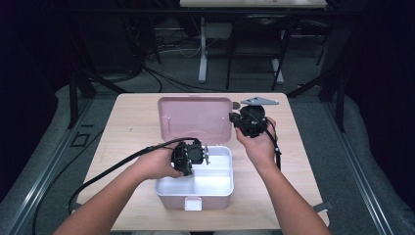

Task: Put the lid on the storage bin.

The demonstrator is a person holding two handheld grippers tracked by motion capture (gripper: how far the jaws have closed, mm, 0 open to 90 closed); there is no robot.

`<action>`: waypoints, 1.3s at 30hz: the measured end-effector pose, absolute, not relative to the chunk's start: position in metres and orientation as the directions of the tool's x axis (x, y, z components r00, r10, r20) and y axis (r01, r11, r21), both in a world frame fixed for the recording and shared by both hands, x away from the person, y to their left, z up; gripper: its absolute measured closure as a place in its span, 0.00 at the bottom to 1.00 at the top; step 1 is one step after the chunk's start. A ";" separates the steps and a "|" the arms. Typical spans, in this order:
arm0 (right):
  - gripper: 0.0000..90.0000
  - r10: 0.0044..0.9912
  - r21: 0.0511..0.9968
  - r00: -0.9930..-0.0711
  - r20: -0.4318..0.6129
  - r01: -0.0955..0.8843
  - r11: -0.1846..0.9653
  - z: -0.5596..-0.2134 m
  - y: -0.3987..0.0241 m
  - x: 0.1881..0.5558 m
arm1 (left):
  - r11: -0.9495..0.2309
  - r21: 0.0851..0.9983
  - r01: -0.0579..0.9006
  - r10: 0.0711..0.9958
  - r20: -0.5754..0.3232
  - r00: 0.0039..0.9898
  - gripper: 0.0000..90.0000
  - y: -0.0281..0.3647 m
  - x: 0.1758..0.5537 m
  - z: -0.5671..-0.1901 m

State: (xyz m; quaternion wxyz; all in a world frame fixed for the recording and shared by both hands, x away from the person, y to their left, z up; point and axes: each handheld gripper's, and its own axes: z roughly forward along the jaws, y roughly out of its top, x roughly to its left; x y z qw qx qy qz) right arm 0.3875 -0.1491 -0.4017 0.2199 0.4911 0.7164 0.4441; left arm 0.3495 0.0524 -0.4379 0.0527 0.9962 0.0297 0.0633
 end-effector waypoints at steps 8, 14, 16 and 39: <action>0.97 0.899 0.852 -0.421 0.122 0.509 0.123 -0.402 -0.149 0.387 | -0.967 0.207 0.148 0.180 0.144 0.973 0.77 0.073 0.350 -0.408; 0.97 0.898 0.855 -0.423 0.120 0.505 0.123 -0.402 -0.149 0.387 | -0.880 0.381 0.285 0.369 0.167 0.914 0.76 0.105 0.362 -0.390; 0.97 0.894 0.852 -0.430 0.126 0.509 0.124 -0.401 -0.150 0.387 | -0.837 0.433 0.335 0.439 0.166 0.883 0.77 0.117 0.367 -0.388; 0.97 0.896 0.858 -0.427 0.124 0.499 0.119 -0.402 -0.150 0.384 | -0.433 0.759 0.486 0.803 0.081 0.590 0.74 0.184 0.391 -0.378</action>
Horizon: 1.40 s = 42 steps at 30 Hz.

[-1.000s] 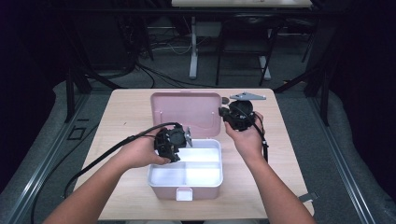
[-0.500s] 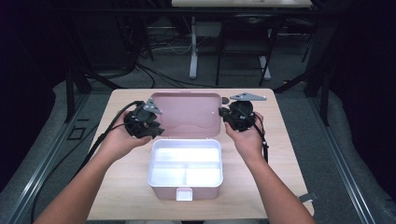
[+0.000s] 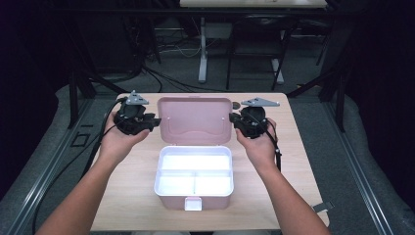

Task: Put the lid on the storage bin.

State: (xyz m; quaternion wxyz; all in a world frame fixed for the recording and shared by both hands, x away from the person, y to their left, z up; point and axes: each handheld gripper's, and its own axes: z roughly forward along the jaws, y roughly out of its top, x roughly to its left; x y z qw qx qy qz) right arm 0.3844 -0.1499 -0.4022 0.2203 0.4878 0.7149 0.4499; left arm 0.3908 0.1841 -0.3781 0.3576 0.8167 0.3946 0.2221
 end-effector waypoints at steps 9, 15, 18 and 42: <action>0.97 0.895 0.864 -0.428 0.121 0.490 0.117 -0.403 -0.150 0.383 | -0.342 0.818 0.463 0.849 0.058 0.525 0.77 0.181 0.404 -0.381; 0.97 0.895 0.868 -0.432 0.112 0.481 0.123 -0.403 -0.150 0.381 | -0.314 0.844 0.435 0.846 0.040 0.532 0.83 0.178 0.405 -0.380; 0.97 0.894 0.870 -0.432 0.114 0.478 0.120 -0.403 -0.150 0.380 | -0.290 0.854 0.431 0.848 0.020 0.530 0.87 0.180 0.407 -0.379; 0.82 0.871 0.886 -0.477 0.113 0.446 0.129 -0.388 -0.147 0.381 | -0.321 0.866 0.383 0.815 0.047 0.578 0.88 0.182 0.390 -0.370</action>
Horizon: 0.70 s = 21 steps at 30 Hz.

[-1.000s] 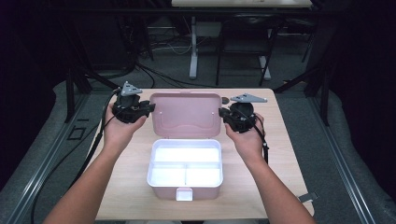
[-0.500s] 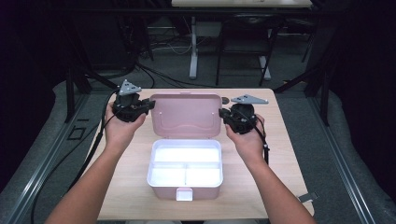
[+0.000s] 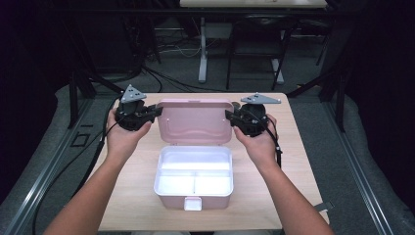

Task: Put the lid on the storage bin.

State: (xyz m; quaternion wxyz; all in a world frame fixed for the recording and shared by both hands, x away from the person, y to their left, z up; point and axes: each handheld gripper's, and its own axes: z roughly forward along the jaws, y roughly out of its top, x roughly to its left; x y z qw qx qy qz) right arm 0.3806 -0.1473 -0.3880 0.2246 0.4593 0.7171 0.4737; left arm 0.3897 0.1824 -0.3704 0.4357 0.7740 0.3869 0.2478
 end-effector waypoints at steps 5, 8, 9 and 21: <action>0.79 0.864 0.891 -0.493 0.103 0.432 0.140 -0.387 -0.147 0.374 | -0.333 0.866 0.373 0.799 0.050 0.599 0.84 0.184 0.381 -0.367; 0.77 0.857 0.896 -0.506 0.098 0.420 0.146 -0.383 -0.148 0.367 | -0.343 0.868 0.360 0.789 0.059 0.612 0.82 0.185 0.372 -0.366; 0.77 0.858 0.898 -0.506 0.092 0.414 0.148 -0.383 -0.147 0.364 | -0.345 0.868 0.357 0.785 0.058 0.617 0.81 0.185 0.370 -0.366; 0.75 0.834 0.899 -0.545 0.086 0.404 0.172 -0.376 -0.152 0.339 | -0.333 0.879 0.341 0.744 0.023 0.667 0.72 0.194 0.348 -0.369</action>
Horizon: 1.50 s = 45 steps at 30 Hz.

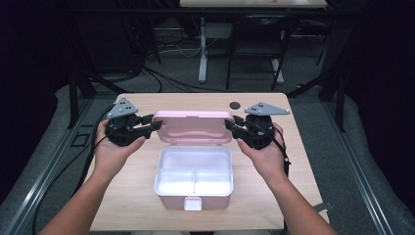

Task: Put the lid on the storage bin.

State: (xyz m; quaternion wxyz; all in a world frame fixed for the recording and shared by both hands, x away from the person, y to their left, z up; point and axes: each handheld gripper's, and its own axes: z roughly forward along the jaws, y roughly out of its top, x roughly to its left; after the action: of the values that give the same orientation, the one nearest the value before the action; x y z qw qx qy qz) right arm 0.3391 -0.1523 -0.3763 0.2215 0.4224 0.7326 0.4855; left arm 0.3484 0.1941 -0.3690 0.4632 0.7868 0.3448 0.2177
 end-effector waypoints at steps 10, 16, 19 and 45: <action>0.74 0.808 0.898 -0.581 0.095 0.401 0.182 -0.374 -0.157 0.323 | -0.349 0.878 0.326 0.721 0.029 0.693 0.68 0.195 0.329 -0.368; 0.73 0.802 0.897 -0.591 0.091 0.399 0.192 -0.376 -0.157 0.315 | -0.333 0.880 0.338 0.712 0.000 0.702 0.67 0.199 0.322 -0.371; 0.72 0.795 0.895 -0.600 0.089 0.399 0.201 -0.379 -0.158 0.310 | -0.338 0.881 0.332 0.704 0.003 0.710 0.66 0.200 0.315 -0.375; 0.70 0.750 0.899 -0.655 0.092 0.378 0.221 -0.419 -0.168 0.266 | -0.339 0.890 0.306 0.680 0.008 0.733 0.68 0.208 0.274 -0.414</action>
State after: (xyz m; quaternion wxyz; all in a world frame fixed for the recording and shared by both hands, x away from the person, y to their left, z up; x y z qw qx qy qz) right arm 0.2661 -0.1678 -0.4190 0.1850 0.3716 0.7590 0.5016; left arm 0.2740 0.2082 -0.4141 0.4840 0.7951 0.3101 0.1936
